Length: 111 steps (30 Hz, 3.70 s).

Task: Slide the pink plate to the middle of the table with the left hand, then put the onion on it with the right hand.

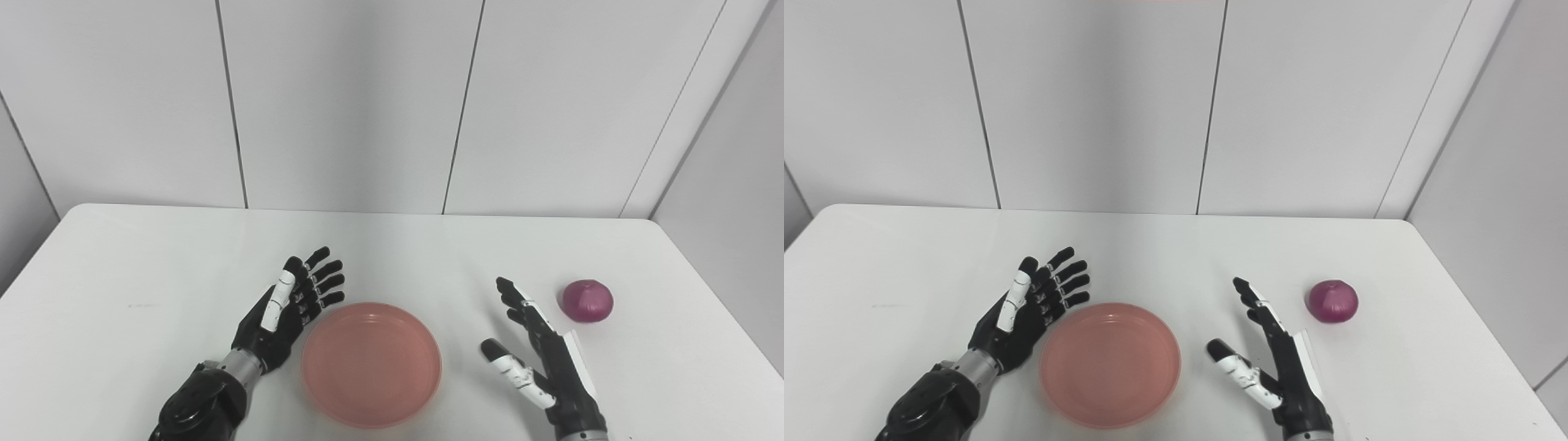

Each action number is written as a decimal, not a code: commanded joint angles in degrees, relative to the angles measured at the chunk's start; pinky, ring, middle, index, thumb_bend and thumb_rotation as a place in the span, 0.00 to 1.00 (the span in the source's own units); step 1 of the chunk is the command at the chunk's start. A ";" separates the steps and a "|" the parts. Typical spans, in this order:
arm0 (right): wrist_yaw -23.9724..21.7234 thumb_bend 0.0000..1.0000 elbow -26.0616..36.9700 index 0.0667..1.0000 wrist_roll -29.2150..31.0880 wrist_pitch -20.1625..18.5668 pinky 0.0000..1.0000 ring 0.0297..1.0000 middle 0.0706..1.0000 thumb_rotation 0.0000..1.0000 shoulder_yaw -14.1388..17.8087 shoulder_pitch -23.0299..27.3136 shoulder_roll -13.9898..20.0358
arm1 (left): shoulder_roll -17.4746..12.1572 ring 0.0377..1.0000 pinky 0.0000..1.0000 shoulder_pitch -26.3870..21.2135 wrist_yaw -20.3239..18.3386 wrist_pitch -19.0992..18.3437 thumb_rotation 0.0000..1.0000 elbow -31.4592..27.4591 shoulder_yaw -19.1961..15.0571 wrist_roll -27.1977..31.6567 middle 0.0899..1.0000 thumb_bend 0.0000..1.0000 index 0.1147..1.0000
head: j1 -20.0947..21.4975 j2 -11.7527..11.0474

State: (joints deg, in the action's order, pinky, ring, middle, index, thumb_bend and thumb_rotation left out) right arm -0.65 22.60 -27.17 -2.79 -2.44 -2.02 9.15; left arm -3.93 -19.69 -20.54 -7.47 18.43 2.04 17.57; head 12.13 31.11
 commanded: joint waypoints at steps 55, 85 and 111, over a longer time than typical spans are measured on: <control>-50.60 1.00 -15.42 0.86 -21.52 -20.08 0.64 0.85 0.91 0.16 -7.84 37.15 32.62 | -1.38 0.86 0.88 1.21 0.59 1.97 0.85 6.84 2.15 -6.36 0.86 0.77 0.86 | 4.52 -1.32; -52.69 1.00 -23.18 0.85 -23.14 -21.33 0.69 0.88 0.93 0.28 -12.89 37.45 35.74 | -1.39 0.85 0.86 1.16 0.42 3.08 0.83 8.88 1.98 -6.49 0.84 0.81 0.85 | 4.13 -1.03; -58.96 1.00 -17.54 0.86 -16.35 -23.76 0.89 0.93 0.92 0.30 -11.92 35.11 37.53 | -1.41 0.84 0.86 0.42 0.19 4.10 0.83 10.39 2.33 -6.68 0.83 0.81 0.84 | 4.17 -1.20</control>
State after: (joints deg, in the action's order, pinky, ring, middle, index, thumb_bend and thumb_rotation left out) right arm -59.55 3.19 -43.66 -26.19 -14.93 31.52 44.36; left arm -4.85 -22.38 -21.01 -0.15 24.98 4.01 12.34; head 16.35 29.88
